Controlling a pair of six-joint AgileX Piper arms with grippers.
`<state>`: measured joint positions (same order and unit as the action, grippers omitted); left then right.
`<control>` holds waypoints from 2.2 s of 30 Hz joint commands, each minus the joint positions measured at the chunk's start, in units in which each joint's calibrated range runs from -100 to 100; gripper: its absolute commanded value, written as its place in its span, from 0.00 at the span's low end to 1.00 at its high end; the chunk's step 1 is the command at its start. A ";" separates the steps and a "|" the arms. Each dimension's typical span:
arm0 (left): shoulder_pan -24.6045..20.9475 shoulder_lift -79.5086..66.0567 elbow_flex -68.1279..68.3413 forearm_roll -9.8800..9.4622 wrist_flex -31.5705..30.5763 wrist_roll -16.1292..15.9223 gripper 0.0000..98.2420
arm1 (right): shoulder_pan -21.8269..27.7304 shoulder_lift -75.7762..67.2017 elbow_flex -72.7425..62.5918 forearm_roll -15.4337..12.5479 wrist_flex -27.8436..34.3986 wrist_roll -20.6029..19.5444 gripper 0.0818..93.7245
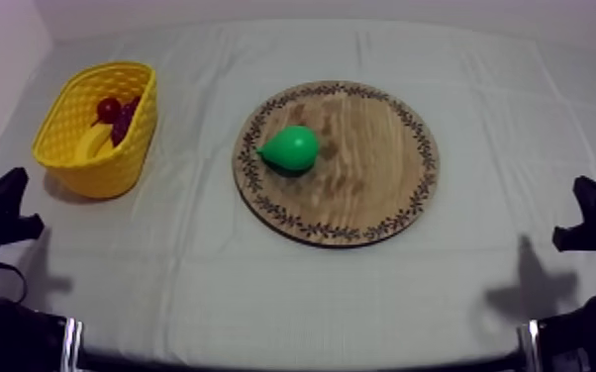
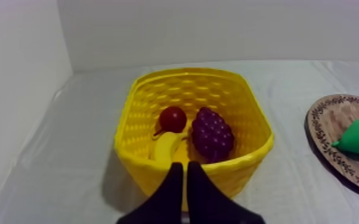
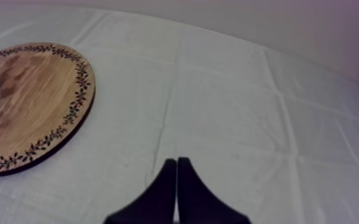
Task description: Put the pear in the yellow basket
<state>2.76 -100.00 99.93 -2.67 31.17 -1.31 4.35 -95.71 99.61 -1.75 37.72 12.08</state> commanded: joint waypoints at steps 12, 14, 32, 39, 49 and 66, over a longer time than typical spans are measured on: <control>-0.04 0.00 -1.27 0.03 5.75 2.51 0.00 | 0.01 -0.05 0.05 0.02 -0.06 0.02 0.00; -0.04 0.00 -1.30 -0.10 5.39 2.74 0.00 | 0.01 -0.05 0.05 0.02 -0.06 0.02 0.00; -1.64 21.05 -28.22 -0.63 10.24 2.82 0.00 | 0.01 -0.05 0.05 0.02 -0.06 0.01 0.00; -1.29 35.86 -44.32 2.28 13.01 -1.29 0.00 | 0.01 -0.05 0.05 0.02 -0.06 0.01 0.00; 5.51 57.87 -70.70 1.59 20.13 -2.77 0.00 | 0.01 -0.05 0.05 0.02 -0.06 0.01 0.00; 16.06 84.26 -98.63 -0.97 25.80 -2.98 0.00 | 0.01 -0.05 0.05 0.02 -0.06 0.01 0.00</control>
<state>18.04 -17.96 4.48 -3.67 56.29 -4.11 4.35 -95.71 99.61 -1.75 37.68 12.08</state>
